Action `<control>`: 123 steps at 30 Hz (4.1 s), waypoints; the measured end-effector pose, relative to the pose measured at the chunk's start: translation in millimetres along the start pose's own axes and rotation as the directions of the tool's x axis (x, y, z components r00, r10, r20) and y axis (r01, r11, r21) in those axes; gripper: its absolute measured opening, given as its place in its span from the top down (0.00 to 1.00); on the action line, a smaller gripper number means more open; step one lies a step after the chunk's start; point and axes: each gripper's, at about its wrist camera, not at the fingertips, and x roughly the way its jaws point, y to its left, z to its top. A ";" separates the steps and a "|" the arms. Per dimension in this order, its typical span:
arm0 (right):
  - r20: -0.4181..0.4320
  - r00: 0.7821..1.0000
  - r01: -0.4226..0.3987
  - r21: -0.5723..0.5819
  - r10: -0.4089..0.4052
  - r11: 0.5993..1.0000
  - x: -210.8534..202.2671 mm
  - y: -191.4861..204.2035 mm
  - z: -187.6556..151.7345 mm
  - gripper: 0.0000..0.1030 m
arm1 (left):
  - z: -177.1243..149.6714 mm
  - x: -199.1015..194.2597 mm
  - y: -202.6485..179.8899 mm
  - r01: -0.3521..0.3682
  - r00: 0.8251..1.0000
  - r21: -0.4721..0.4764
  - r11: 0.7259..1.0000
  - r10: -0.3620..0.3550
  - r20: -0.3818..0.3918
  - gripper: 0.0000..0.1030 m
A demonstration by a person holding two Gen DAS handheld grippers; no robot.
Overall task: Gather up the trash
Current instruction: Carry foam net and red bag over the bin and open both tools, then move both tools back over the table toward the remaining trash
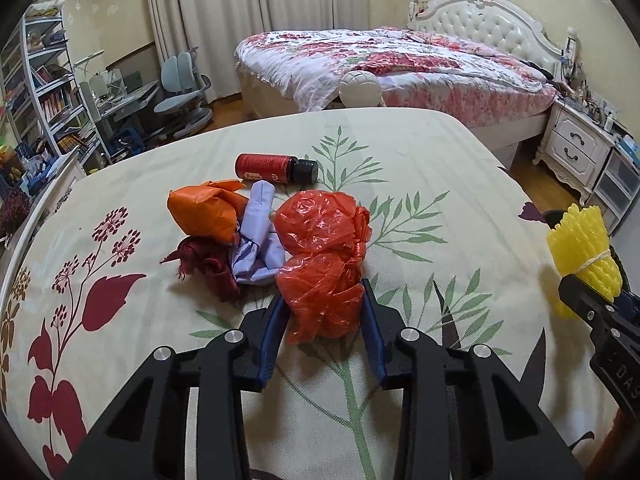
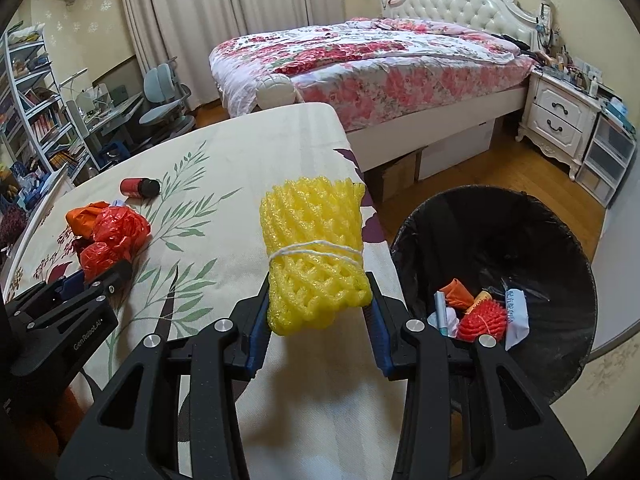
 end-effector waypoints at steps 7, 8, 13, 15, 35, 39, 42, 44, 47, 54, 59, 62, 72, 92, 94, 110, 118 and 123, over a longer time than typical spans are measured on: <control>0.012 1.000 0.012 -0.005 -0.012 1.000 -9.9 -2.4 -4.4 0.61 | -10.8 -17.3 -8.9 0.027 0.999 0.032 0.999 -0.028 0.025 0.65; 0.013 1.000 0.014 -0.005 -0.014 1.000 -11.1 -3.0 -5.6 0.61 | -11.7 -19.3 -10.3 0.033 0.999 0.036 0.999 -0.034 0.027 0.65; 0.018 0.999 0.036 0.004 -0.037 0.999 -18.0 -10.6 -8.0 0.61 | -8.7 -24.3 -19.6 0.059 0.997 0.046 0.997 -0.060 0.038 0.65; 0.023 0.998 0.052 0.012 -0.052 0.999 -22.0 -16.7 -8.2 0.61 | -6.8 -27.6 -24.8 0.072 0.996 0.054 0.996 -0.075 0.048 0.65; 0.052 0.967 0.241 0.149 -0.251 0.959 -45.7 -105.5 -4.1 0.61 | 9.5 -33.2 -120.6 0.218 0.969 0.199 0.955 -0.237 0.074 0.65; 0.054 0.960 0.264 0.167 -0.276 0.950 -45.9 -117.6 -3.6 0.61 | 13.3 -30.4 -138.8 0.227 0.965 0.229 0.947 -0.250 0.079 0.65; 0.056 0.954 0.280 0.172 -0.293 0.944 -46.0 -124.4 -3.8 0.61 | 17.2 -28.4 -151.0 0.233 0.962 0.241 0.942 -0.259 0.083 0.65; 0.057 0.953 0.284 0.180 -0.298 0.942 -45.0 -129.0 -2.8 0.61 | 20.2 -25.5 -160.1 0.234 0.962 0.251 0.939 -0.261 0.082 0.65; 0.057 0.949 0.294 0.189 -0.310 0.937 -43.1 -134.4 -1.4 0.61 | 21.8 -21.6 -170.3 0.235 0.961 0.260 0.937 -0.263 0.080 0.65; 0.054 0.946 0.300 0.215 -0.318 0.929 -38.4 -146.2 1.1 0.61 | 27.8 -11.1 -189.3 0.236 0.961 0.274 0.932 -0.265 0.073 0.65; 0.051 0.945 0.304 0.233 -0.324 0.924 -34.3 -155.0 2.0 0.61 | 31.7 -6.3 -200.2 0.240 0.961 0.284 0.928 -0.269 0.068 0.64; 0.049 0.942 0.310 0.241 -0.331 0.920 -32.7 -159.3 1.9 0.60 | 32.6 -2.3 -207.7 0.244 0.960 0.299 0.923 -0.273 0.058 0.64; 0.040 0.928 0.349 0.258 -0.371 0.901 -28.5 -170.2 -3.9 0.47 | 29.3 4.2 -215.2 0.237 0.964 0.317 0.918 -0.263 0.042 0.29; 0.049 0.941 0.316 0.218 -0.334 0.923 -33.0 -135.5 -4.7 0.32 | 26.4 -17.3 -134.1 0.110 0.985 0.210 0.971 -0.135 0.111 0.19; 0.052 0.946 0.303 0.205 -0.319 0.931 -32.2 -125.7 -3.6 0.32 | 26.0 -18.6 -119.3 0.092 0.987 0.188 0.978 -0.114 0.110 0.19; 0.057 0.987 0.146 0.040 -0.148 0.989 -12.2 -19.0 11.1 0.32 | 25.8 -22.7 8.7 -0.065 0.992 0.022 0.998 0.062 0.114 0.19; 0.049 0.996 0.080 -0.047 -0.078 0.996 0.6 32.8 19.4 0.32 | 34.2 -11.5 56.5 -0.109 0.989 -0.040 0.993 0.113 0.100 0.19; 0.046 0.998 0.051 -0.083 -0.047 0.995 6.6 55.1 24.3 0.32 | 41.5 1.2 70.4 -0.108 0.990 -0.037 0.993 0.110 0.084 0.33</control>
